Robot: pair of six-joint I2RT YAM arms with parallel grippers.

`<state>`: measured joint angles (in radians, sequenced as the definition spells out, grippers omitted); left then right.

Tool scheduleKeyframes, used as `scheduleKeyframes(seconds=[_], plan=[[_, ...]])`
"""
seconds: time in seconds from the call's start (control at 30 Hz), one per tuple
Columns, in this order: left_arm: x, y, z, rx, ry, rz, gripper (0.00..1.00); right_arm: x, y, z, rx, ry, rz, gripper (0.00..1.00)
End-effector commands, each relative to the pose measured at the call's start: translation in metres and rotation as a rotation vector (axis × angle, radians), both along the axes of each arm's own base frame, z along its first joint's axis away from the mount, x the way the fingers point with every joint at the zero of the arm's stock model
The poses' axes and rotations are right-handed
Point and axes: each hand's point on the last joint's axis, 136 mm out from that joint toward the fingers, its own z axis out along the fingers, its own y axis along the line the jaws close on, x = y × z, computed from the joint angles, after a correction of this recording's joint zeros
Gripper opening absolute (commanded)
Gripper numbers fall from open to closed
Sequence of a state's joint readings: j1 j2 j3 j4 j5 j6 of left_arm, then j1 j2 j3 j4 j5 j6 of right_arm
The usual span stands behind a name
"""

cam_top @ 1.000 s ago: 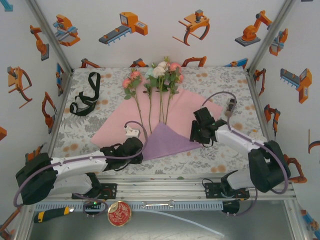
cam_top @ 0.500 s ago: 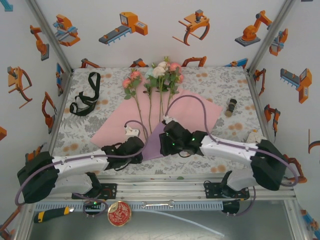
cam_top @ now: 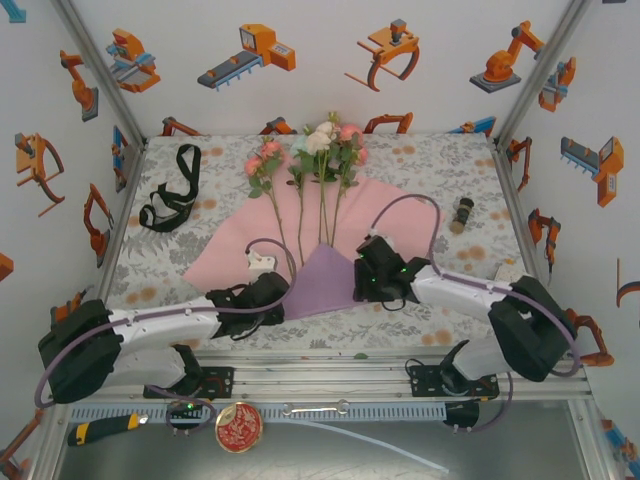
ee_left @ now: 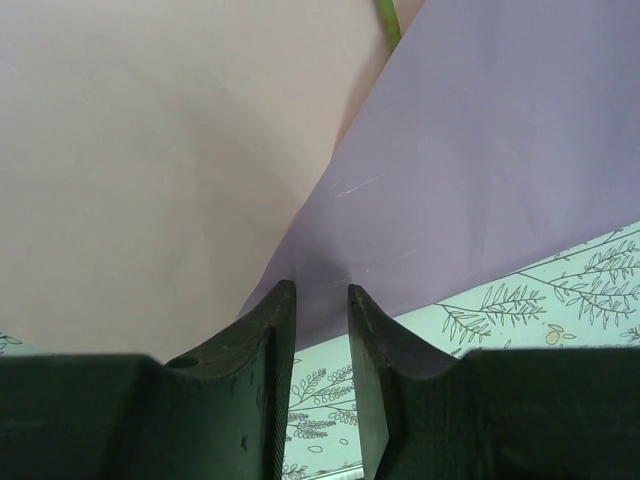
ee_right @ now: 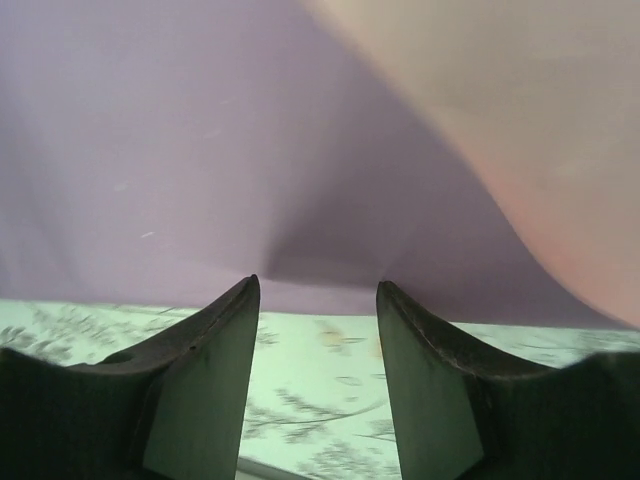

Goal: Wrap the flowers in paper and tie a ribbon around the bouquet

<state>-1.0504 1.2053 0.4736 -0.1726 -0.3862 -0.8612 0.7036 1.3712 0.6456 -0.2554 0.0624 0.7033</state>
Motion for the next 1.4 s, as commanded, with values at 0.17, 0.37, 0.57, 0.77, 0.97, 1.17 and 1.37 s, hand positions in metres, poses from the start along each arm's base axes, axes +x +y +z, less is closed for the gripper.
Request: scheduleKeyframes(seconds=[0.17,0.37,0.57,0.77,0.97,1.17,1.37], plan=[[-0.022,0.056,-0.031,0.202,0.073,0.023,0.44,0.001,-0.094,0.012,-0.142,0.003,-0.172,0.50],[-0.010,0.047,0.019,0.129,-0.024,0.021,0.70,0.009,-0.032,0.082,0.047,-0.165,0.044,0.52],[0.018,0.091,0.083,0.041,-0.110,0.234,0.74,-0.003,0.073,0.115,0.120,-0.270,0.307,0.52],[0.043,0.194,0.079,-0.118,-0.052,0.667,0.74,0.005,0.150,0.079,0.040,-0.200,0.454,0.52],[0.059,0.258,0.042,-0.361,0.022,0.954,0.78,0.036,0.147,0.054,-0.173,-0.225,0.440,0.53],[0.092,0.254,0.017,-0.434,0.089,0.901,0.84,0.039,0.145,0.039,-0.227,-0.212,0.464,0.54],[0.096,0.240,-0.002,-0.450,0.139,0.870,0.83,0.039,0.143,0.025,-0.237,-0.181,0.434,0.54]])
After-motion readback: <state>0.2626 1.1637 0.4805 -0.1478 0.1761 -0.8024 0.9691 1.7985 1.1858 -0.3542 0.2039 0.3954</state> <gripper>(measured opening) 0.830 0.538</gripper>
